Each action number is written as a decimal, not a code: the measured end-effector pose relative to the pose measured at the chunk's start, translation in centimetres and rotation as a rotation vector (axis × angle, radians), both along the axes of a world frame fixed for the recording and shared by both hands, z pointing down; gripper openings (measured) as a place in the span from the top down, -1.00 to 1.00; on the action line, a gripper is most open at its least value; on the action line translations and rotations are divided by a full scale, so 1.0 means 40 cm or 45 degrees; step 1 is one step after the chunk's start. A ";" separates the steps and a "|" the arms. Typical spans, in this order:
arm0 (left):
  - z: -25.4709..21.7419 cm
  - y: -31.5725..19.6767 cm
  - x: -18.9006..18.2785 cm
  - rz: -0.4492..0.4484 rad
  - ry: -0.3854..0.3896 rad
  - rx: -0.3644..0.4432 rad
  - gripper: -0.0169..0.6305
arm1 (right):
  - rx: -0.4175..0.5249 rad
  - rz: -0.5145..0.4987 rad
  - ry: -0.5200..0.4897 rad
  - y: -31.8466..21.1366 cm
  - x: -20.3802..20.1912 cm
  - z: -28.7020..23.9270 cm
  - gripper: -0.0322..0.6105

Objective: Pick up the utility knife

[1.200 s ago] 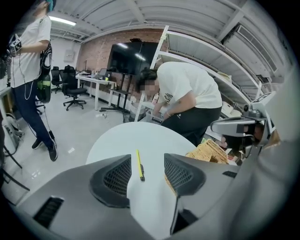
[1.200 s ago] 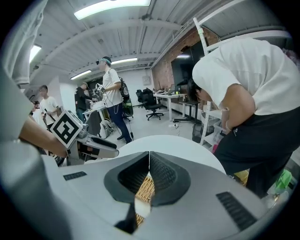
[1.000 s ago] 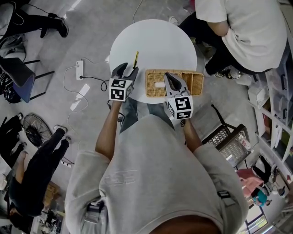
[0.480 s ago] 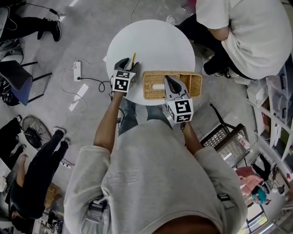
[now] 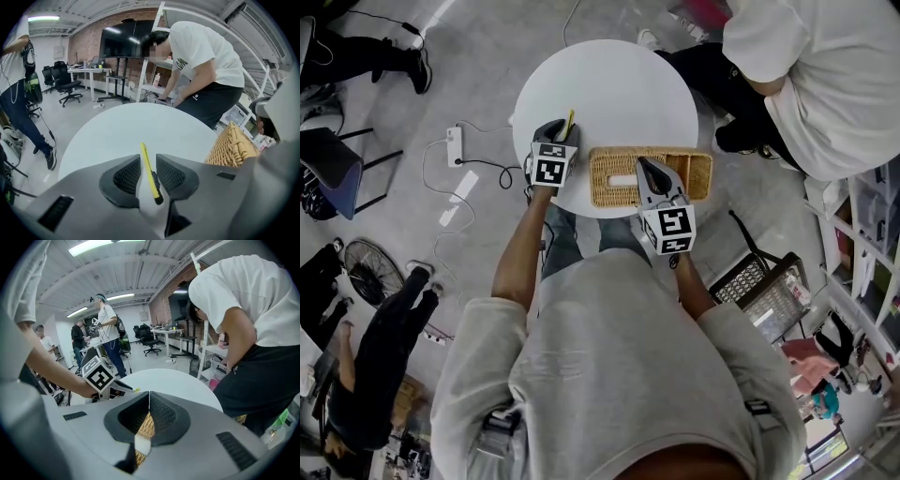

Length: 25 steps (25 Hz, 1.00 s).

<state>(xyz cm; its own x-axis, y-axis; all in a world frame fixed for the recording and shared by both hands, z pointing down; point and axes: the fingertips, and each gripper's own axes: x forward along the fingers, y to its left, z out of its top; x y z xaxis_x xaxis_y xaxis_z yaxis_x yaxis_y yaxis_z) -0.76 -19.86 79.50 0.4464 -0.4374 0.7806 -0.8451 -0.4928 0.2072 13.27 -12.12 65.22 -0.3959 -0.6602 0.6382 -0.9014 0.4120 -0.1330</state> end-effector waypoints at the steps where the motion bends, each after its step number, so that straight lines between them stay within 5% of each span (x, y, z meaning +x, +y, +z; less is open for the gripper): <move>1: 0.003 -0.002 -0.002 0.005 -0.010 0.009 0.61 | -0.003 0.000 0.001 0.000 0.000 0.002 0.80; 8: 0.004 0.009 0.008 -0.004 -0.001 -0.019 0.78 | -0.008 -0.006 0.000 0.000 0.002 0.003 0.80; 25: -0.031 0.022 -0.003 -0.003 0.037 0.014 0.84 | 0.000 -0.025 -0.007 0.004 -0.017 -0.003 0.80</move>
<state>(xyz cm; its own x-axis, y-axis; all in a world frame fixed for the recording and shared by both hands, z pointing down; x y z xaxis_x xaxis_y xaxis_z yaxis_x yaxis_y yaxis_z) -0.87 -18.98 78.28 0.4676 -0.4468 0.7627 -0.8401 -0.4929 0.2263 12.61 -11.94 65.12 -0.4123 -0.6524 0.6359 -0.8925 0.4294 -0.1381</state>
